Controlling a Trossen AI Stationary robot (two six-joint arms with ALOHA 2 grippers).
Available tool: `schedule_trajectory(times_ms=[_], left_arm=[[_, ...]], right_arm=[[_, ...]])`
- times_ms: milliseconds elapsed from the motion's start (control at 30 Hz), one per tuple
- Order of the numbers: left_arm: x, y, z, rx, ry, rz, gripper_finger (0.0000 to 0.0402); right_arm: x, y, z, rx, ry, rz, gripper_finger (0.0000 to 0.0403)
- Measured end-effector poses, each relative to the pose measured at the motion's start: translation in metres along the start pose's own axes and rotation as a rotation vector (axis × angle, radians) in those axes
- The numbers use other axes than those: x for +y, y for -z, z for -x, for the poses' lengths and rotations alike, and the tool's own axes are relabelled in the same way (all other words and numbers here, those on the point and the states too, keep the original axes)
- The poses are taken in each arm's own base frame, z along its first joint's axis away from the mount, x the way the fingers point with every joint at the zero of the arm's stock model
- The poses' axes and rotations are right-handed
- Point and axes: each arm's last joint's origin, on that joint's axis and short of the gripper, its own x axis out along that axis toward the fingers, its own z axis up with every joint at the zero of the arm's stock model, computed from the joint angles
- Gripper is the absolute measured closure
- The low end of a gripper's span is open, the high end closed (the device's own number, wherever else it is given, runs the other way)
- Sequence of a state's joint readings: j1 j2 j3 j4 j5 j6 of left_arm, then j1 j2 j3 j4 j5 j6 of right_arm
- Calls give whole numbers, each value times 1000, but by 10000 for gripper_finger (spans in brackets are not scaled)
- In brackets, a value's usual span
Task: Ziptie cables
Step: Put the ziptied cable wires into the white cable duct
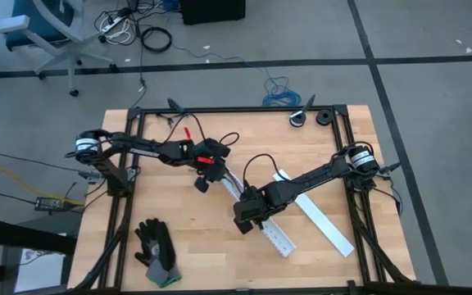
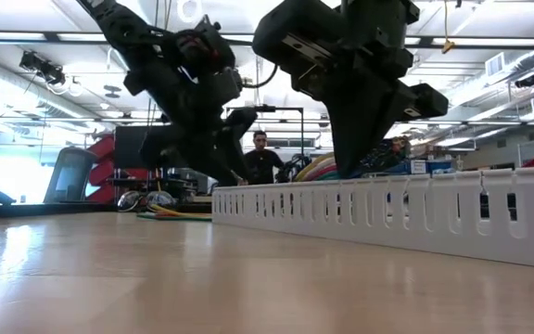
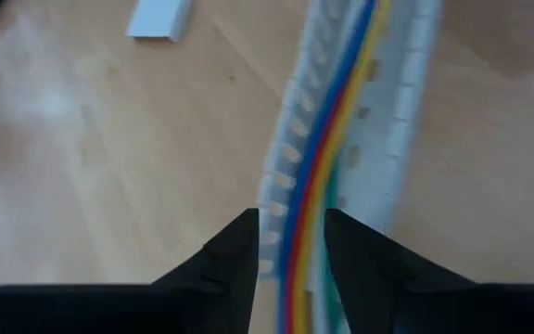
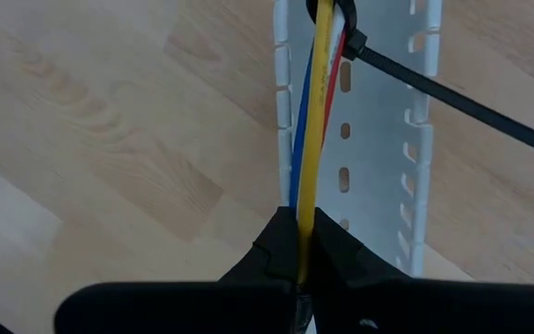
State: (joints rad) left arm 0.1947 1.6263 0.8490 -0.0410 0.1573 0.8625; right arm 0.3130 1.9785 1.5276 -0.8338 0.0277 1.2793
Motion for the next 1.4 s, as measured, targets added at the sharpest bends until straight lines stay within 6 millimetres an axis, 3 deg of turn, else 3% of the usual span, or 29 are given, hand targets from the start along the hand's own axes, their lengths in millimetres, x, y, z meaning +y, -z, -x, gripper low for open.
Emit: schedule_trajectory(times_ms=[567, 800, 1033, 1400], left_arm=[[2, 6, -20, 18, -47, 4, 334], [3, 8, -19, 50, -68, -22, 391], [3, 10, -19, 115, -85, -96, 396], [0, 13, -18, 145, -59, -146, 400]], right_arm=[[2, 0, 0, -10, -16, 8, 400], [2, -1, 0, -14, -17, 16, 400], [2, 2, 1, -12, -13, 24, 400], [0, 27, 5, 80, 58, 79, 400]])
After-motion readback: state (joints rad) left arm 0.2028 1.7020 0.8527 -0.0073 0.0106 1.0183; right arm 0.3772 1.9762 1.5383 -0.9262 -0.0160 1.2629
